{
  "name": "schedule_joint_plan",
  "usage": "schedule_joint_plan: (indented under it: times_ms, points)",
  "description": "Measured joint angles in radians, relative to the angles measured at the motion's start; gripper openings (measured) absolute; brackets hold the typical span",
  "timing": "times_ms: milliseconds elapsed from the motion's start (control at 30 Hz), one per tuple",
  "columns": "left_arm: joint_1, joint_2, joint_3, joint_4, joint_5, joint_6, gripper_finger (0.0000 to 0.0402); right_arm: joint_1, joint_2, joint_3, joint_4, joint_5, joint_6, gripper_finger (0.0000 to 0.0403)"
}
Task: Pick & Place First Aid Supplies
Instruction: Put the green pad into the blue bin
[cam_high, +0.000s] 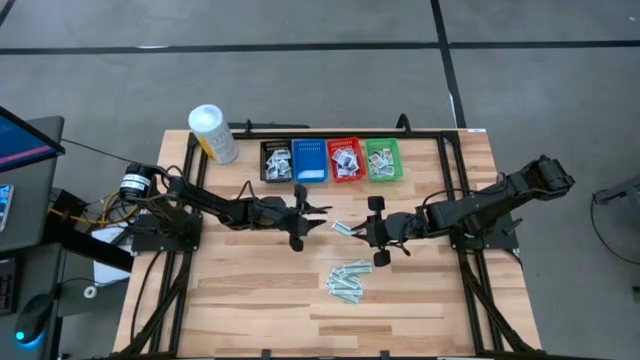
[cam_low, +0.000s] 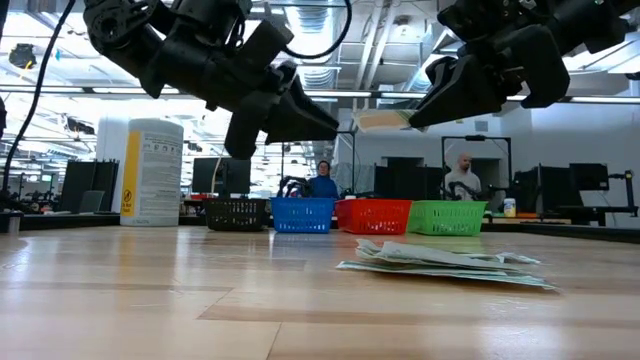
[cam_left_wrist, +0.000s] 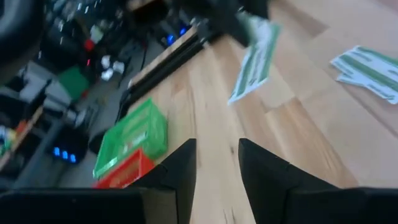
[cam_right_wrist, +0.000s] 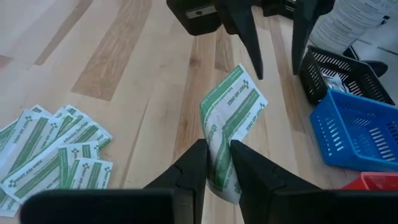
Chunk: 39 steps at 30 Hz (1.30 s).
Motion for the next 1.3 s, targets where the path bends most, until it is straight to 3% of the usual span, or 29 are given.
schedule_joint_plan:
  times_ms: [167,333,667,833,1067,1300]
  points:
    - [-0.001,0.000,0.000,0.049,0.035,0.081,0.0122,0.000,0.000,0.000,0.005,-0.003,0.000,0.0065]
    - [0.012,0.000,0.002,0.064,0.132,0.089,0.0122,0.000,0.000,0.000,0.008,-0.003,0.000,0.0065]
    - [0.012,-0.001,0.004,0.075,0.144,0.089,0.0122,-0.001,0.000,0.000,0.119,-0.007,-0.024,0.0065]
    - [0.010,-0.001,0.004,0.086,0.149,0.089,0.0122,-0.012,0.000,0.000,0.145,-0.060,-0.026,0.0065]
    - [-0.005,-0.001,0.005,0.156,0.239,0.078,0.0122,-0.028,0.000,0.000,0.171,-0.068,-0.027,0.0065]
    - [-0.018,-0.001,0.005,0.200,0.262,0.078,0.0122,-0.033,0.000,0.000,0.174,-0.084,-0.027,0.0065]
